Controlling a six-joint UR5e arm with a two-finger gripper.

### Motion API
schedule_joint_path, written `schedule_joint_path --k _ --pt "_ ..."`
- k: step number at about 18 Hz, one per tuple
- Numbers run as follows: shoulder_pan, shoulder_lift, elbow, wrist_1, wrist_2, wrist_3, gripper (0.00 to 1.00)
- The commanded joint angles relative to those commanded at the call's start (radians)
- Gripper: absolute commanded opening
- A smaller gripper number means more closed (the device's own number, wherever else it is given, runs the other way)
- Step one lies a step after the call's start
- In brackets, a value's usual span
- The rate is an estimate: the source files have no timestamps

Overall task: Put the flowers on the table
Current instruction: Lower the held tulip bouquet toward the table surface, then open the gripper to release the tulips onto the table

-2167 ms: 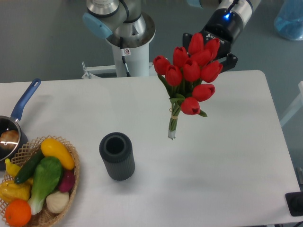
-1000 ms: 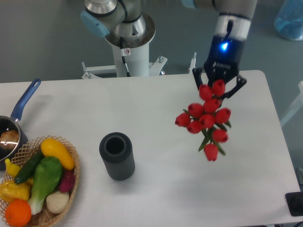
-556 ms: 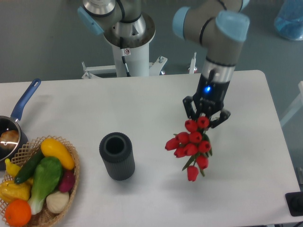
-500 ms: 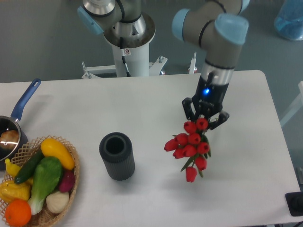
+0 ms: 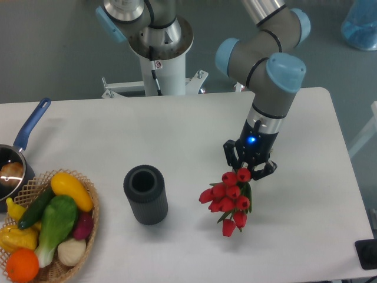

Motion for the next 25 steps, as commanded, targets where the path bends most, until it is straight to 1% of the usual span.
schedule_joint_path --k 7,17,21,23,24,25 --pt "-0.002 -0.020 -0.003 -0.002 0.000 0.000 0.26" --pt "-0.003 -0.094 0.023 0.008 -0.002 0.014 0.26" --pt "-0.005 -0.097 0.023 0.009 -0.002 0.015 0.27" --pt "-0.002 -0.100 0.025 0.009 -0.003 0.017 0.34" --pt "-0.002 -0.100 0.025 0.009 -0.003 0.017 0.41" --pt "-0.002 -0.100 0.026 0.009 -0.003 0.017 0.45"
